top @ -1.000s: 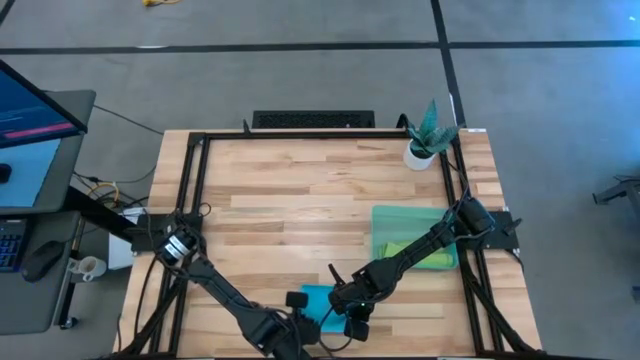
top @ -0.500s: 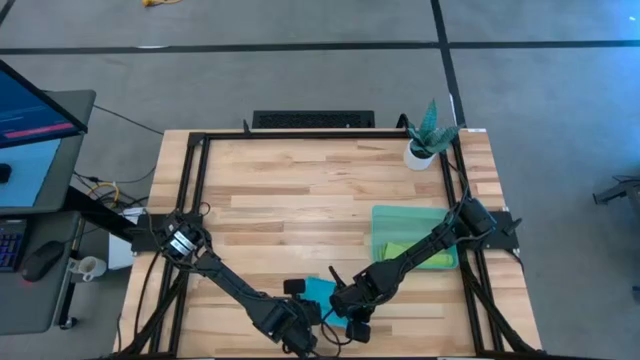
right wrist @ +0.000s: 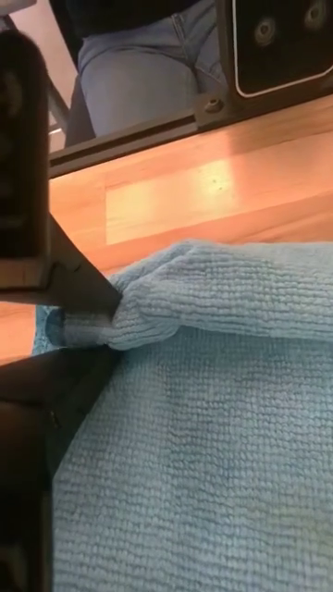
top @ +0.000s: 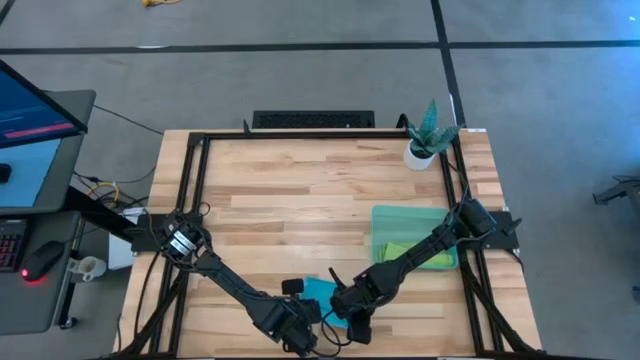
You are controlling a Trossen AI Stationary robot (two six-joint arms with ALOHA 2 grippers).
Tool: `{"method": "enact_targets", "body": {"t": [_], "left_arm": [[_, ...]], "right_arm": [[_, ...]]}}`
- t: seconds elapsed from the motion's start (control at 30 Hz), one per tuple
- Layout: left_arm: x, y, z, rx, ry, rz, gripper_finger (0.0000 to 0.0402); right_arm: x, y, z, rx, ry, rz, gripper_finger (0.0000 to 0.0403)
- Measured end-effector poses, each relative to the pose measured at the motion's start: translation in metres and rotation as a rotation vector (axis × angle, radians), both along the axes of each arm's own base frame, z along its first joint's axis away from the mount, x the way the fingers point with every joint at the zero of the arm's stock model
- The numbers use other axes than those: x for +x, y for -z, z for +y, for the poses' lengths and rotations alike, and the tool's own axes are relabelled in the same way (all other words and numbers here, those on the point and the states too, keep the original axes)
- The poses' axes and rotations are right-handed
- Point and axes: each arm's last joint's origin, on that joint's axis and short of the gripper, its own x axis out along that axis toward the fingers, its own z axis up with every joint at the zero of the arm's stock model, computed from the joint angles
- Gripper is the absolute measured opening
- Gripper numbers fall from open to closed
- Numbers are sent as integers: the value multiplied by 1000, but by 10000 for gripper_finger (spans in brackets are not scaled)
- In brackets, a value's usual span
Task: Roll microfiber towels into tight, uniform cylinder then place into a basket
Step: Roll the blue towel
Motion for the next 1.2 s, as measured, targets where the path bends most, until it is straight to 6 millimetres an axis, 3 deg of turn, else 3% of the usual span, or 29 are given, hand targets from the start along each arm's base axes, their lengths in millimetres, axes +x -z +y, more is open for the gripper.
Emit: {"method": "enact_targets", "body": {"t": [0.17,0.4,0.63,0.87,1.07,1.2], "left_arm": [[0,0,0,0,6,3,18],[0,0,0,-4,0,1,18],[0,1,-1,-15,0,0,18],[1,1,-1,-20,1,-5,18],[1,1,-2,-19,2,-6,18],[1,1,-2,-18,2,-6,18]], "right_arm": [[0,0,1,3,7,2,121],[-6,-10,5,-11,13,-14,114],[-26,-26,9,-184,12,-40,108],[-47,-27,26,-294,3,-46,108],[-62,-36,46,-366,37,-168,108],[-66,-48,60,-441,49,-397,108]]}}
